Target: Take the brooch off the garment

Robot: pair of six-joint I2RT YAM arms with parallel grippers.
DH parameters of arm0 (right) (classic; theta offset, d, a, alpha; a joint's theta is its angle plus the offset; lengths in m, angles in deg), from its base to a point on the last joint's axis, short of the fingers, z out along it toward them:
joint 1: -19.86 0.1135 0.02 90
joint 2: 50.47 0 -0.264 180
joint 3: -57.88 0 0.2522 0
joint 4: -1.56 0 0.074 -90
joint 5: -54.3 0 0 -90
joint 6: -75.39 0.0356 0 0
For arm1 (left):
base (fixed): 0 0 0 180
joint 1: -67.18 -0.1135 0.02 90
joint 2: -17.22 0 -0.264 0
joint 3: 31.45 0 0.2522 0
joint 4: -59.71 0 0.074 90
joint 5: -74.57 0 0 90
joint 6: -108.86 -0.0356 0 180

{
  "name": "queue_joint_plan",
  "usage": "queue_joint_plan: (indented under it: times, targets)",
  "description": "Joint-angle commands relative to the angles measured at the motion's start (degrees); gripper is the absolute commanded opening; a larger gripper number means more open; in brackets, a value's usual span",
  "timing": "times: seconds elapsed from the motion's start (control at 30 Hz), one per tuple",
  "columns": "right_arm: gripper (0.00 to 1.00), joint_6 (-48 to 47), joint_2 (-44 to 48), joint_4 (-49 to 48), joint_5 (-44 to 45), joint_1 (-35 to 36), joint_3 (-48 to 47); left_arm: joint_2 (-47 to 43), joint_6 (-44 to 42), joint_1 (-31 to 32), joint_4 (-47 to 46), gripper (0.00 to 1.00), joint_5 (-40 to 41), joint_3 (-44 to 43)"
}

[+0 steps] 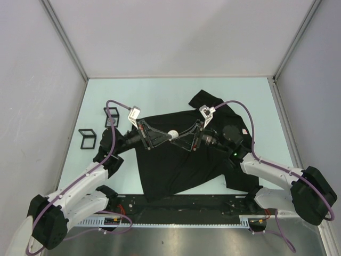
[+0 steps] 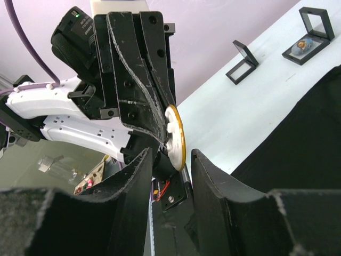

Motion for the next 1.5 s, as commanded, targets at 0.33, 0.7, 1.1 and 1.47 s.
queue_joint_plan:
  times: [0.33,0.7,1.1,1.47]
  targets:
    - [0.33,-0.9,-1.4,-1.5,3.3,0.6,-3.5,-2.4,-2.5,0.3,1.3,0.00,1.2,0.1]
    - [0.27,1.4,-4.0,-1.7,1.0,0.5,-4.8,-4.5,-11.3,2.8,9.2,0.01,3.5,-3.0]
    - [0.22,7.4,-5.7,-5.1,-1.9,0.1,-4.7,-8.9,-18.2,5.6,10.8,0.00,6.0,-4.0]
    - [0.13,13.6,-7.3,-7.4,-3.8,-1.1,-4.8,-10.3,-22.4,7.6,12.1,0.00,5.5,-6.1]
